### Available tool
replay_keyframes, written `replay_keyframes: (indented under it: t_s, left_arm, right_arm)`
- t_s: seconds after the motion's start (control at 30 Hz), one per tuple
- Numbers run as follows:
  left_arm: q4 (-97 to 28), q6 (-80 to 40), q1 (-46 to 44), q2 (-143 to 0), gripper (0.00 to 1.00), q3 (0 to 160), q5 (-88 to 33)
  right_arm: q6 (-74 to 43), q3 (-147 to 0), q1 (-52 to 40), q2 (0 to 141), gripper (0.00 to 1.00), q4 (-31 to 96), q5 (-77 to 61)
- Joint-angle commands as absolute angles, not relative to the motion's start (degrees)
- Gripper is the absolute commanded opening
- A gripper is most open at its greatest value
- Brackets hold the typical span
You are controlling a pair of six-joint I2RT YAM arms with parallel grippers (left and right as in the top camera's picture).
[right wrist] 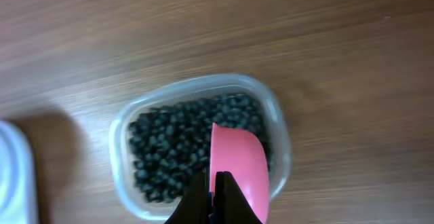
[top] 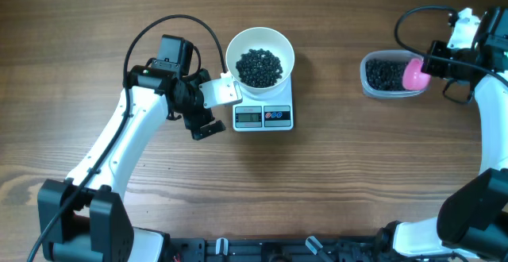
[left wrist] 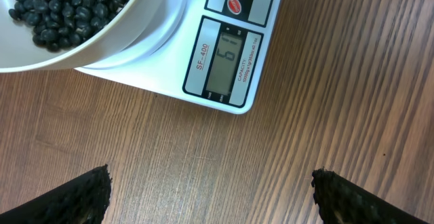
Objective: Scoop item into bowl and weigh 150g on scale
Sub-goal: 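Dip the pink scoop into the bean tub and scoop beans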
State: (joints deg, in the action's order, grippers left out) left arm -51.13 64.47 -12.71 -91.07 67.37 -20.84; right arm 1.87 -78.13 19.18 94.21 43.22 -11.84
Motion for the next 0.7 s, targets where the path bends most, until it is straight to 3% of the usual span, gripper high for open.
replay_keyframes:
  t_s: [0.0,0.3,0.67]
  left_arm:
    - [-51.13,65.58,-13.02,-90.87,1.0,67.88,-21.56]
    - [-51.11,65.58,-13.02,-90.87,1.0,67.88,-21.58]
    - [-51.11,65.58,-13.02,-90.87,1.0,67.88,-21.56]
  right_arm:
    - [3.05,-78.26,19.05,98.54,0.04,42.68,-7.51]
    - [2.85,-78.26,16.99,108.27,0.04,41.12,-11.14]
    - [2.81,-78.26,14.41,110.1,0.04,41.78,-25.21]
